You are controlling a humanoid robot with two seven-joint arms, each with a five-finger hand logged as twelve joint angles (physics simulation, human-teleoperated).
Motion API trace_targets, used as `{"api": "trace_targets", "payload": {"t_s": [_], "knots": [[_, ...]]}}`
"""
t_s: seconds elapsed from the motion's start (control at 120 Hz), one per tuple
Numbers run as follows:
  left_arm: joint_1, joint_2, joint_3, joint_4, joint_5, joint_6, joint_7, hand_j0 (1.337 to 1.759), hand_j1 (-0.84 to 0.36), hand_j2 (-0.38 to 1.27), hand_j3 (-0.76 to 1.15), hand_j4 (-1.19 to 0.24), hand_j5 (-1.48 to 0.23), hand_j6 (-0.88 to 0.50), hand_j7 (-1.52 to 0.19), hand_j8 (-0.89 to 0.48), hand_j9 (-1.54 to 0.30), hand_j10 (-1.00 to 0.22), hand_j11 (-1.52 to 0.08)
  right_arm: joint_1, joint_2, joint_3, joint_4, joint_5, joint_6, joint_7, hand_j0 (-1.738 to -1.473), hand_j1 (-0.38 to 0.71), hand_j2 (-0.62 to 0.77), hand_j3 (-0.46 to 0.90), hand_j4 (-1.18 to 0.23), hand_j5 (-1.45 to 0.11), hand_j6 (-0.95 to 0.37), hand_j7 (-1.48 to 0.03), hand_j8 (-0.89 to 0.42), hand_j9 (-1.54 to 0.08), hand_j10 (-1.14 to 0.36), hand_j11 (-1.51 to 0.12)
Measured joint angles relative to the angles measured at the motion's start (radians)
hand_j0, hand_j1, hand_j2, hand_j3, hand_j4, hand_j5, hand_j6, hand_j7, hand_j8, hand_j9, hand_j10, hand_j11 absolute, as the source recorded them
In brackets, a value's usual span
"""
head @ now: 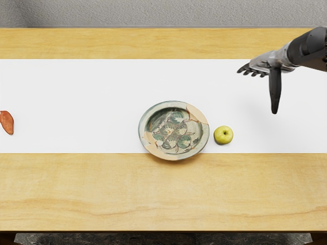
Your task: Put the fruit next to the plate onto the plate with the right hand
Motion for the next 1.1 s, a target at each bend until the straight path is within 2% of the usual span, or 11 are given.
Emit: {"api": "trace_targets", "payload": {"t_s": [0.183, 0.342, 0.425, 0.567, 0.708, 0.942, 1.1], "knots": [[0.000, 0.000, 0.000, 0.000, 0.000, 0.000, 0.000, 1.658, 0.34, 0.00, 0.00, -0.01, -0.01, -0.01, -0.01, -0.01, -0.01, -0.01, -0.01, 0.020, 0.012, 0.001, 0.004, 0.001, 0.000, -0.001, -1.658, -0.35, 0.00, 0.00, 0.00, 0.00, 0.00, 0.00, 0.00, 0.00, 0.00, 0.00], [0.000, 0.000, 0.000, 0.000, 0.000, 0.000, 0.000, 1.658, 0.34, 0.00, 0.00, -0.01, -0.01, -0.01, -0.01, -0.01, -0.01, -0.01, -0.01, 0.039, 0.014, 0.010, 0.046, 0.003, 0.000, -0.001, -1.658, -0.35, 0.00, 0.00, 0.00, 0.00, 0.00, 0.00, 0.00, 0.00, 0.00, 0.00], [0.000, 0.000, 0.000, 0.000, 0.000, 0.000, 0.000, 1.658, 0.34, 0.00, 0.00, -0.01, -0.01, -0.01, -0.01, -0.01, -0.01, -0.01, -0.01, 0.011, 0.009, 0.042, 0.090, 0.003, 0.000, -0.001, -1.658, -0.35, 0.00, 0.00, 0.00, 0.00, 0.00, 0.00, 0.00, 0.00, 0.00, 0.00], [0.000, 0.000, 0.000, 0.000, 0.000, 0.000, 0.000, 1.658, 0.34, 0.00, 0.00, -0.01, -0.01, -0.01, -0.01, -0.01, -0.01, -0.01, -0.01, -0.032, -0.060, 0.066, 0.293, -0.021, -0.043, -0.001, -1.658, -0.35, 0.00, 0.00, 0.00, 0.00, 0.00, 0.00, 0.00, 0.00, 0.00, 0.00], [0.000, 0.000, 0.000, 0.000, 0.000, 0.000, 0.000, 1.658, 0.34, 0.00, 0.00, -0.01, -0.01, -0.01, -0.01, -0.01, -0.01, -0.01, -0.01, -0.081, -0.112, 0.063, 0.415, -0.054, -0.184, -0.001, -1.658, -0.35, 0.00, 0.00, 0.00, 0.00, 0.00, 0.00, 0.00, 0.00, 0.00, 0.00], [0.000, 0.000, 0.000, 0.000, 0.000, 0.000, 0.000, 1.658, 0.34, 0.00, 0.00, -0.01, -0.01, -0.01, -0.01, -0.01, -0.01, -0.01, -0.01, -0.212, -0.101, 0.061, 0.499, -0.195, -0.437, -0.001, -1.658, -0.35, 0.00, 0.00, 0.00, 0.00, 0.00, 0.00, 0.00, 0.00, 0.00, 0.00], [0.000, 0.000, 0.000, 0.000, 0.000, 0.000, 0.000, 1.658, 0.34, 0.00, 0.00, -0.01, -0.01, -0.01, -0.01, -0.01, -0.01, -0.01, -0.01, -0.297, -0.097, 0.063, 0.528, -0.265, -0.532, -0.001, -1.658, -0.35, 0.00, 0.00, 0.00, 0.00, -0.01, 0.00, 0.00, 0.00, 0.00, 0.00]]}}
